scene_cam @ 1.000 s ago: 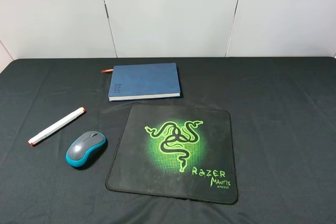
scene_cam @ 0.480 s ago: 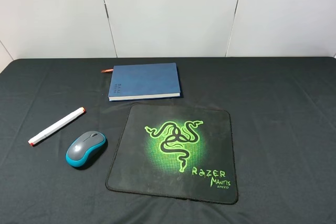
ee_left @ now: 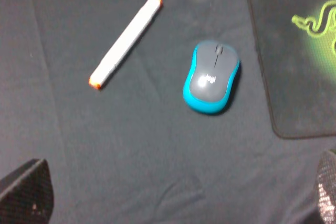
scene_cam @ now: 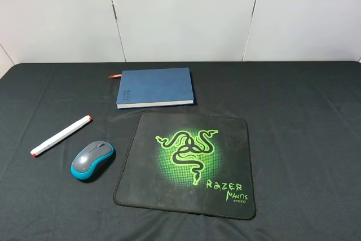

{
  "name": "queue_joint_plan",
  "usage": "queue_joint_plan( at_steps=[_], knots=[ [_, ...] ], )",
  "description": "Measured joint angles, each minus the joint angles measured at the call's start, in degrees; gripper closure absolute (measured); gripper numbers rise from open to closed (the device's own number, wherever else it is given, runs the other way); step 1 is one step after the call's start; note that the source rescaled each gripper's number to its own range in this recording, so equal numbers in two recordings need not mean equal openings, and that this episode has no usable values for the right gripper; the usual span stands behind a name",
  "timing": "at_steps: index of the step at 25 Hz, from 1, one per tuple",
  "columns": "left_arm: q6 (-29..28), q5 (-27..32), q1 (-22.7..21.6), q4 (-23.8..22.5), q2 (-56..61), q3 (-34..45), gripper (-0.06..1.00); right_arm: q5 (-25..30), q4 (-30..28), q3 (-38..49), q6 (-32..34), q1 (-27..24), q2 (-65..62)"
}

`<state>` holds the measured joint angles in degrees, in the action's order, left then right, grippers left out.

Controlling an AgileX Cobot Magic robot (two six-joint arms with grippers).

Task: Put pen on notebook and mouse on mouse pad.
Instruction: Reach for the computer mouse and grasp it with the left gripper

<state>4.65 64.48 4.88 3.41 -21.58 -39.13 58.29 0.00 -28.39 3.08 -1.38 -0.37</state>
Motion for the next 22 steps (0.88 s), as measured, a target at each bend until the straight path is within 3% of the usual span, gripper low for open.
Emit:
queue_joint_plan(
  at_steps=[12,22],
  knots=[
    [0.0,-3.2,0.3,-0.2,-28.9,-2.3,-0.05,-0.1,0.0,0.0,0.0,0.0,0.0],
    [-2.5,-13.5,8.5,-0.3,-50.3,-2.3,-0.04,-0.1,0.0,0.0,0.0,0.0,0.0]
  ],
)
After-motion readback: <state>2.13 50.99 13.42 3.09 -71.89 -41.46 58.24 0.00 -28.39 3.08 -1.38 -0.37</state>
